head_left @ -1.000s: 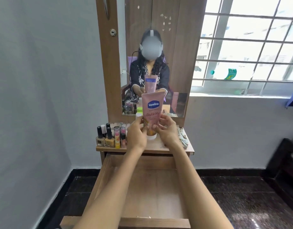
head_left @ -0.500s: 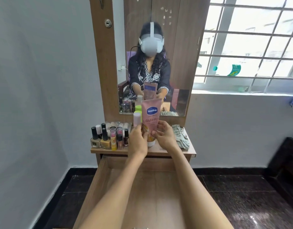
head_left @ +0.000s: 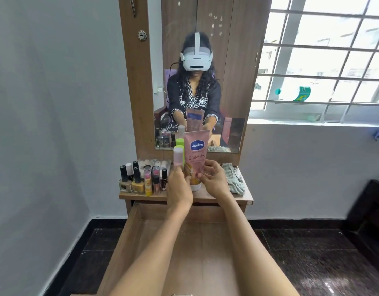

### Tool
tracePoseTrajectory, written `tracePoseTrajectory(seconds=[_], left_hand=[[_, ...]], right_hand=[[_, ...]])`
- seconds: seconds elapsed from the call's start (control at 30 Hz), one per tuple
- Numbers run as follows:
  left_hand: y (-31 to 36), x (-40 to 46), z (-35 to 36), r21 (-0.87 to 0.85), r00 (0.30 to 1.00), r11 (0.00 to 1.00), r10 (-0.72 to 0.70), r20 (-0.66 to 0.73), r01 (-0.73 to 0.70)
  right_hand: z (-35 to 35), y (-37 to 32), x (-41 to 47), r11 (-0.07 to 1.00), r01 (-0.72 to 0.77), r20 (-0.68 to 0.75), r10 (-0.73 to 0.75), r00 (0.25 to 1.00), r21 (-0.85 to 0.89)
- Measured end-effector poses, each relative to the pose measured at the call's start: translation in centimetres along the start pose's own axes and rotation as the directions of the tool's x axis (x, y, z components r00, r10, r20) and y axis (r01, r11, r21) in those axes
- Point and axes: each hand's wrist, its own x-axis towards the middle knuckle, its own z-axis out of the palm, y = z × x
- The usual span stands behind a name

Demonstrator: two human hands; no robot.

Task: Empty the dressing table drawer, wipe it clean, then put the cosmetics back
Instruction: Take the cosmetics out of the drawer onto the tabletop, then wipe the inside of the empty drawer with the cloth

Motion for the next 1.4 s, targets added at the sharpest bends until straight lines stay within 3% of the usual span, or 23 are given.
tracePoseTrajectory(seconds=[0.2,0.47,0.73,0.97,1.17,1.4], left_hand=[[0.5,-1.1,-0.6,-0.043,0.998,0.998,0.033,-0.056,-0.036],[3.1,-3.3,-0.3,-0.173,0.969,0.957,0.215,-0.12,-0.234],[5.1,-3.4,1.9,-0.144,0.938,0.928,0.348,0.002,-0.344],[5.1,-1.5,5.7,-0.035,0.956,0.97,0.242,0.167,-0.239],[4.8,0.3,8.5,0.149,0.947,0.983,0.053,0.317,-0.105],[4.5,1.0,10.1,0.189,0.932,0.979,0.008,0.363,-0.082]], right_hand=[[-1.1,-0.3,-0.7,0.999,-0.015,-0.041,0.013,0.999,-0.028],[-4.6,-2.3,-1.3,0.999,0.024,-0.15,-0.03,0.988,-0.047],[-9.2,-2.9,-0.8,0.996,0.045,-0.221,-0.062,0.973,-0.081],[-10.6,-0.7,0.7,0.968,-0.101,-0.239,0.045,0.97,-0.23],[-9.5,1.3,2.0,0.815,-0.325,-0.213,0.251,0.944,-0.48],[-7.8,1.4,2.7,0.728,-0.375,-0.267,0.267,0.926,-0.573]])
